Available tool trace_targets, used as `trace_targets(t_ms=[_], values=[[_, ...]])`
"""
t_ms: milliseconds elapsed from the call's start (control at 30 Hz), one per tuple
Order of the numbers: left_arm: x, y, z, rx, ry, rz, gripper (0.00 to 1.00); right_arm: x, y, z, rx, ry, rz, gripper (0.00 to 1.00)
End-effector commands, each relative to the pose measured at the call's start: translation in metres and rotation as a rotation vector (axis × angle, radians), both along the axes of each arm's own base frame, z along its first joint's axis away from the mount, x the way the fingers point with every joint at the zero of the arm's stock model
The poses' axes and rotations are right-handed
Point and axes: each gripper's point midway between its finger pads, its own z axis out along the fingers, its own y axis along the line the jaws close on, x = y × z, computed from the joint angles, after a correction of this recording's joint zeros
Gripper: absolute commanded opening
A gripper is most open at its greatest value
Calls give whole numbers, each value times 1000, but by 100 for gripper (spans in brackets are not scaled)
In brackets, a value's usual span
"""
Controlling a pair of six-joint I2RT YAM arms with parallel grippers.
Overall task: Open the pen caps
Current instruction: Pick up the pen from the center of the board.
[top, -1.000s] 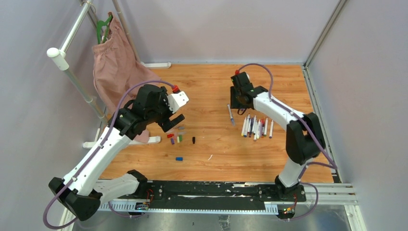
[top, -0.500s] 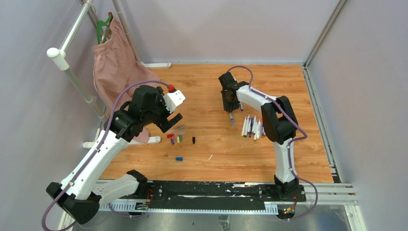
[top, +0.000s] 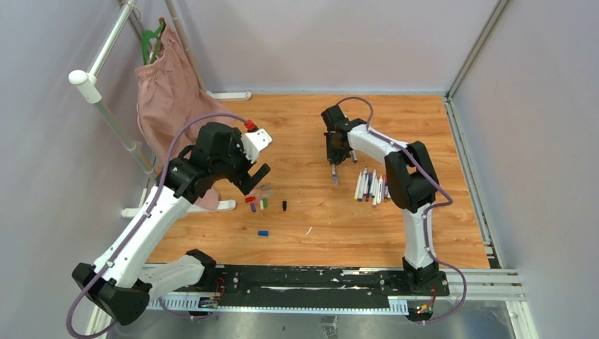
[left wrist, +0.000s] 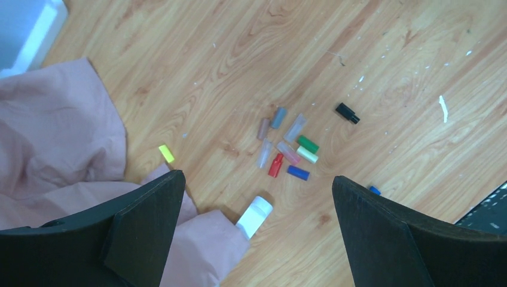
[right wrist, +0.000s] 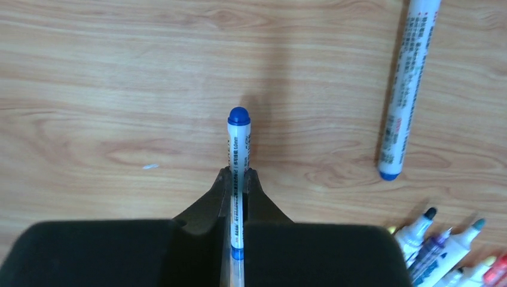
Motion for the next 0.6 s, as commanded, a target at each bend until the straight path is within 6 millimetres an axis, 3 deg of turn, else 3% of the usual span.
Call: trace_targets(t_ms=[0,100,267,433,567], values=[[2,-16,8,-134,79,20,100,-3,40,82,224,-131,-25,0],[5,-28,11,-209,111,8,100,-20,73,139,398,-243,-8,0],[2,-55,23,-366,152,-48,100,-60,103,215,666,-430,-9,0],[-6,-79,29,-492,223,-122,100,-97,110,261,826,-561,-31,0],[-22,-98,34,-587,286,-229,100,-119,114,286,888,-618,-19,0]])
